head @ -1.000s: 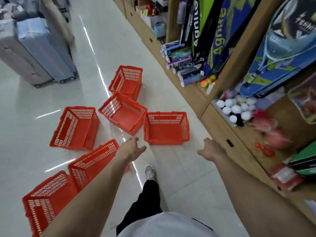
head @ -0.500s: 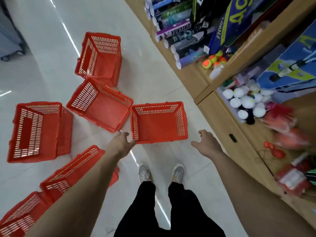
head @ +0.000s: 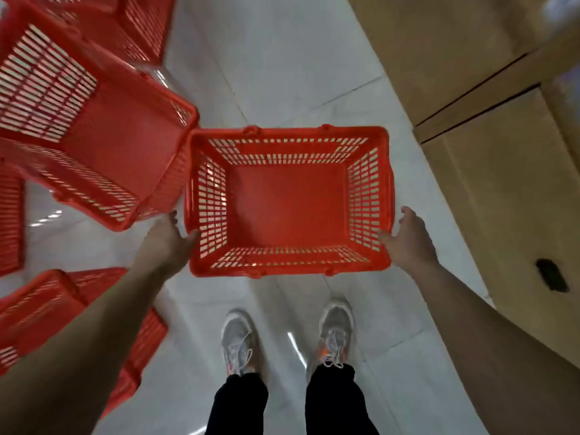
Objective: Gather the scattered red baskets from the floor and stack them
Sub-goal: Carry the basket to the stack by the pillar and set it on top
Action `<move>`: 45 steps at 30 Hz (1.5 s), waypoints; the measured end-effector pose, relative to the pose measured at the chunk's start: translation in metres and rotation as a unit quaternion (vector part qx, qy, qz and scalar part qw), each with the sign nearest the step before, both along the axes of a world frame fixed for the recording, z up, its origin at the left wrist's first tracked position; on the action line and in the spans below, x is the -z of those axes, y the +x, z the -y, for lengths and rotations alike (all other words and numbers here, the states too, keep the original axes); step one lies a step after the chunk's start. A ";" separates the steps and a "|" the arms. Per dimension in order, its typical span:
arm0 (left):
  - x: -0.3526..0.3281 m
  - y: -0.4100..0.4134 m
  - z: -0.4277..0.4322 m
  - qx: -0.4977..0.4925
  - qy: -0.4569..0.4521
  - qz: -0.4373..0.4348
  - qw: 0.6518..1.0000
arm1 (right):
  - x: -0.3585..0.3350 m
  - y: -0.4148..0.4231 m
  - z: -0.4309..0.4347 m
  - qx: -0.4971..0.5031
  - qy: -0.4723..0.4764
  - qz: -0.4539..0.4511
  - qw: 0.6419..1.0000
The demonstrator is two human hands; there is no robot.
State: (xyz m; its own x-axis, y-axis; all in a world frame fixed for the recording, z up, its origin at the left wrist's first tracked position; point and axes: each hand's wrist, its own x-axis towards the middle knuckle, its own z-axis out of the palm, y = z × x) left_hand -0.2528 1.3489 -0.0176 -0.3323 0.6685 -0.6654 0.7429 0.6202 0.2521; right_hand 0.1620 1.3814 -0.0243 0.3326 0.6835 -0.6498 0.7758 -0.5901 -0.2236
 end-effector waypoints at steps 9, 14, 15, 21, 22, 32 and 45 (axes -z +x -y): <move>0.084 0.010 0.007 -0.067 0.082 -0.028 0.994 | 0.078 0.007 -0.003 0.051 0.137 -0.004 0.989; 0.021 0.005 0.015 -0.060 0.085 0.001 0.995 | 0.005 0.012 0.006 0.060 0.153 -0.006 0.986; -0.001 0.005 0.016 -0.058 0.086 0.009 0.995 | -0.018 0.013 0.008 0.063 0.154 -0.010 0.986; -0.189 0.002 0.028 -0.084 0.142 0.035 0.986 | -0.202 0.004 0.017 0.053 0.189 -0.039 0.980; -0.224 -0.004 0.033 -0.088 0.149 0.032 0.984 | -0.238 0.001 0.020 0.052 0.191 -0.049 0.979; -0.503 -0.049 0.141 -0.156 0.255 -0.006 0.954 | -0.497 -0.042 0.039 -0.057 0.273 -0.129 0.952; -0.609 0.043 0.414 -0.488 0.257 -0.128 0.824 | -0.601 -0.142 0.070 -0.335 0.244 -0.265 0.871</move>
